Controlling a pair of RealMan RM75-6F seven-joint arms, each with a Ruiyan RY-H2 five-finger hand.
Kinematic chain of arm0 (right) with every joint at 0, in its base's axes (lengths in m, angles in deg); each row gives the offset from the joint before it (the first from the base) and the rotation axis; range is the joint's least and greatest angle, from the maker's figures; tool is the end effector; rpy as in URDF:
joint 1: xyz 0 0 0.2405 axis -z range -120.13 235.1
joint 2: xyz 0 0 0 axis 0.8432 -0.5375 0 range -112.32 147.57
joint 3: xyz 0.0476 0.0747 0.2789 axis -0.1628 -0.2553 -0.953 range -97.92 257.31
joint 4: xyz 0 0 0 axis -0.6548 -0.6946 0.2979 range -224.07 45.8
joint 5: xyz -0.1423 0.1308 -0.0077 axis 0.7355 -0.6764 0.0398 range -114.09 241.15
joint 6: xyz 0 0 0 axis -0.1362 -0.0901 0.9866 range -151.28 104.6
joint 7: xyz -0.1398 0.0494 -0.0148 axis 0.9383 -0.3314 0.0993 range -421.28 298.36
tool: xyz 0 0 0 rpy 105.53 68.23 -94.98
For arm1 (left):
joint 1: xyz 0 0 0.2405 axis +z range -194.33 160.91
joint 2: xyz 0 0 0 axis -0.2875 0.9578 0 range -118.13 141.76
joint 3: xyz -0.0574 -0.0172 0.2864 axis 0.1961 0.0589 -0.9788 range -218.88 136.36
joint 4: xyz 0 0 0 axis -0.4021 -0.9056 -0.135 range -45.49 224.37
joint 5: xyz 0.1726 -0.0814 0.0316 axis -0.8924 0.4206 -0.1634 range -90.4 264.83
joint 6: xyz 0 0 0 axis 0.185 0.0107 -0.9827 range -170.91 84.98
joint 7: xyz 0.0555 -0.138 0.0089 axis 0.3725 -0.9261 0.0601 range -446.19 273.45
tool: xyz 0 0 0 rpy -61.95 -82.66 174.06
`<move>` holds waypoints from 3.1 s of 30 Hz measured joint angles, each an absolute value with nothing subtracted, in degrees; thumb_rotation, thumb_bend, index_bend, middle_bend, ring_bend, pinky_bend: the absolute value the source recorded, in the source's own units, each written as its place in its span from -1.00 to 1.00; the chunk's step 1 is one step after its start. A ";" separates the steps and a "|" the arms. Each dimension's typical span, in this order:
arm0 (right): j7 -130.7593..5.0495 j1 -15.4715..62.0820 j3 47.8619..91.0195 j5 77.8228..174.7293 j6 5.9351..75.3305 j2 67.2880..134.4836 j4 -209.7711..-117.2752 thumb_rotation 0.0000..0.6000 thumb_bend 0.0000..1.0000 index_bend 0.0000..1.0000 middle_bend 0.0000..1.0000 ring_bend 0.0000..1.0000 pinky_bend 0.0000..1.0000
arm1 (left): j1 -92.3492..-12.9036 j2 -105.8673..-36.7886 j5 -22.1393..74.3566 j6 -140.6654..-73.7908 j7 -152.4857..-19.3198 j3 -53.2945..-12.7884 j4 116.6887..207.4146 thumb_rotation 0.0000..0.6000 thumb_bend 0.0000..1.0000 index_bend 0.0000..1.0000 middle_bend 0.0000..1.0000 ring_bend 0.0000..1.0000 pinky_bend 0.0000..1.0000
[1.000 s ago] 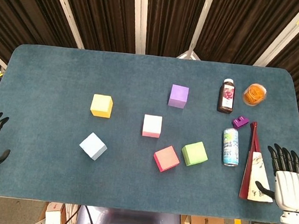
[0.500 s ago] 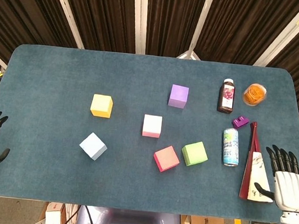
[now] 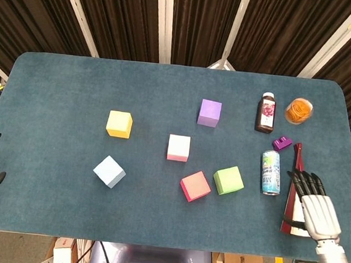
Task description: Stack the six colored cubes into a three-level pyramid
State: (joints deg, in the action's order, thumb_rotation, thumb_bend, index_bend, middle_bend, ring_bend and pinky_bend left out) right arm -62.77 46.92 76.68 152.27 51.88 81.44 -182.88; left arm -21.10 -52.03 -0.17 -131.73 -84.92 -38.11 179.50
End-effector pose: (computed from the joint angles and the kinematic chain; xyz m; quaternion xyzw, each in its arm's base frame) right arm -0.3159 -0.2176 0.1640 0.6537 -0.4043 0.3831 0.5123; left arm -0.3383 0.1858 0.2035 -0.5978 -0.3431 -0.3918 0.6094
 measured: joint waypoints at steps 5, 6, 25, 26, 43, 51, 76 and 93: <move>-62.26 42.21 75.98 151.73 44.45 79.46 -186.02 1.00 -0.73 -0.80 -0.89 -0.99 -1.00 | -21.10 -52.35 -0.48 -131.71 -84.02 -38.34 179.75 1.00 -0.27 -0.90 -1.00 -1.00 -1.00; -62.18 41.33 75.80 151.46 43.07 79.19 -186.51 1.00 -0.73 -0.80 -0.89 -0.99 -1.00 | -21.08 -52.40 -0.45 -131.73 -83.92 -38.35 179.81 1.00 -0.27 -0.90 -1.00 -1.00 -1.00; -60.71 28.92 70.90 141.30 27.77 79.92 -189.44 1.00 -0.73 -0.80 -0.89 -0.99 -1.00 | -21.42 -52.74 1.40 -130.84 -83.07 -37.54 179.74 1.00 -0.27 -0.90 -1.00 -1.00 -1.00; -60.83 28.27 70.25 140.03 27.25 80.23 -189.41 1.00 -0.73 -0.80 -0.89 -0.99 -1.00 | -21.46 -52.82 1.52 -130.76 -82.88 -37.49 179.72 1.00 -0.27 -0.90 -1.00 -1.00 -1.00; -52.33 13.60 62.33 109.16 21.66 88.91 -183.67 1.00 -0.73 -0.82 -0.89 -0.99 -1.00 | -22.34 -53.52 5.88 -128.39 -81.43 -35.81 179.08 1.00 -0.27 -0.90 -1.00 -1.00 -1.00; -43.13 4.09 60.94 90.77 24.47 96.38 -175.23 1.00 -0.73 -0.82 -0.89 -0.99 -1.00 | -22.77 -54.10 8.54 -127.80 -80.24 -34.43 178.32 1.00 -0.27 -0.90 -1.00 -1.00 -1.00; -36.26 -7.50 57.02 81.59 23.48 115.36 -145.72 1.00 -0.73 -0.65 -0.75 -0.97 -1.00 | -23.39 -54.49 12.56 -126.31 -78.89 -32.94 177.47 1.00 -0.27 -0.89 -1.00 -1.00 -1.00; -35.00 -7.67 55.42 81.70 18.67 119.58 -136.98 1.00 -0.73 -0.65 -0.75 -0.97 -1.00 | -23.16 -54.50 12.30 -126.90 -78.30 -33.24 177.95 1.00 -0.27 -0.89 -1.00 -1.00 -1.00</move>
State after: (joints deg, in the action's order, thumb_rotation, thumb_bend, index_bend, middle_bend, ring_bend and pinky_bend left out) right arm -35.00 -7.67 55.42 81.70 18.67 119.58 -136.98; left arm -23.16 -54.50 12.30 -126.90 -78.30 -33.24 177.95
